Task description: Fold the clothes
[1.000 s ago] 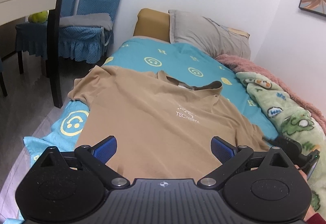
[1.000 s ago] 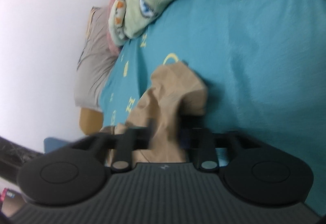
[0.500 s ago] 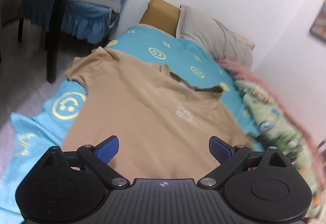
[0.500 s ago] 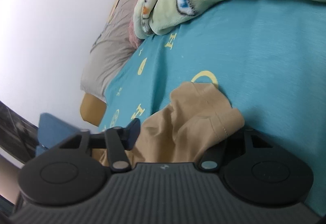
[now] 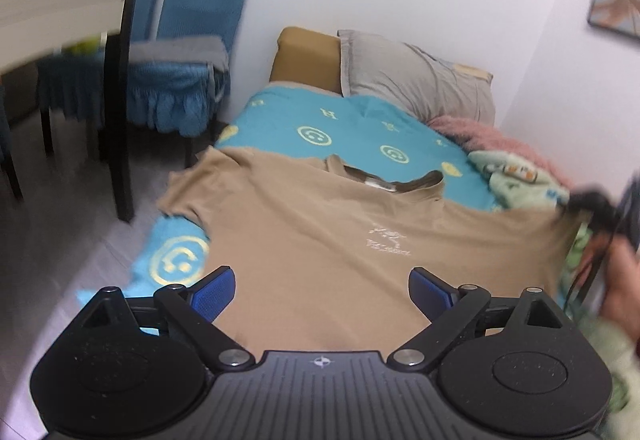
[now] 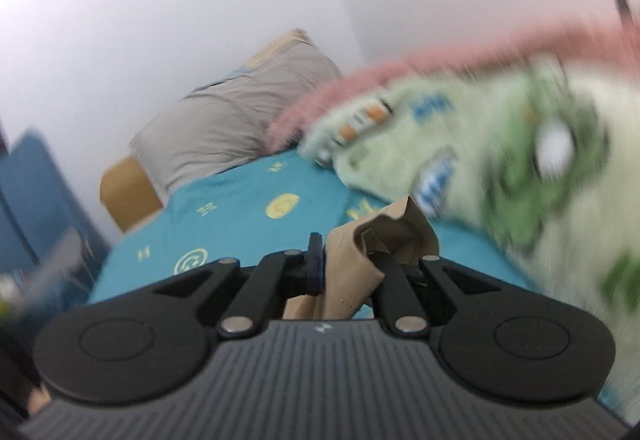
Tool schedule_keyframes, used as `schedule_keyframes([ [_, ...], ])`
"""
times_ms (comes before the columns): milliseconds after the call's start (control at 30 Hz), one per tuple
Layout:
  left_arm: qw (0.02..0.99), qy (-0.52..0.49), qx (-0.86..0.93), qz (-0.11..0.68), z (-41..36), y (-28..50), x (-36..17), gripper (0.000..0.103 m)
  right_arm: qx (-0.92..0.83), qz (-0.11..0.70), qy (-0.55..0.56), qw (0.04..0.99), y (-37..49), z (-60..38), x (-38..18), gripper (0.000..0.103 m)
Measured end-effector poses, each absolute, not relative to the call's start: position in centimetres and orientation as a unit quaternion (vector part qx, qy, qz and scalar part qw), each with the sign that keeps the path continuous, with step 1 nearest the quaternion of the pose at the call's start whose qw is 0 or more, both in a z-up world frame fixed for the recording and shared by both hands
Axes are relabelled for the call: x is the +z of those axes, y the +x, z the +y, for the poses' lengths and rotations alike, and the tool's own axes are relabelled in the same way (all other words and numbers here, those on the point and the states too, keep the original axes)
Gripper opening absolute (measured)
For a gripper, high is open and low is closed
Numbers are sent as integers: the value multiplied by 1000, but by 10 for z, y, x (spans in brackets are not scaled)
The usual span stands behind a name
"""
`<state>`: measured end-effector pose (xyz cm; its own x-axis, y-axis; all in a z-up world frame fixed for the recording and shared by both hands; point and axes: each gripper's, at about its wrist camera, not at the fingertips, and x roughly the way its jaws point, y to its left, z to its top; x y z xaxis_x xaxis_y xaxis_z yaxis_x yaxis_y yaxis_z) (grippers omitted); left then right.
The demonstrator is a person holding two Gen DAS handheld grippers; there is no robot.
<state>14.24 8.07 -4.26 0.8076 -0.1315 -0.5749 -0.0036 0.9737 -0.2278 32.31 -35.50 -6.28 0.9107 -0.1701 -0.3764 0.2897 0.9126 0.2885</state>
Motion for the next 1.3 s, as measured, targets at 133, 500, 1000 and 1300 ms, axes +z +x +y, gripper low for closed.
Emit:
schedule_keyframes([
  [133, 946, -130, -38, 296, 100, 131, -34, 96, -103, 159, 79, 979, 323, -283, -31, 9],
  [500, 931, -175, 6, 321, 163, 136, -59, 97, 19, 227, -90, 969, 349, -69, -80, 10],
  [1000, 932, -174, -1, 318, 158, 164, -71, 97, 103, 206, 56, 972, 283, -111, -46, 86],
  [1300, 937, -141, -36, 319, 131, 150, -60, 97, 120, 212, 37, 969, 144, -179, -7, 86],
])
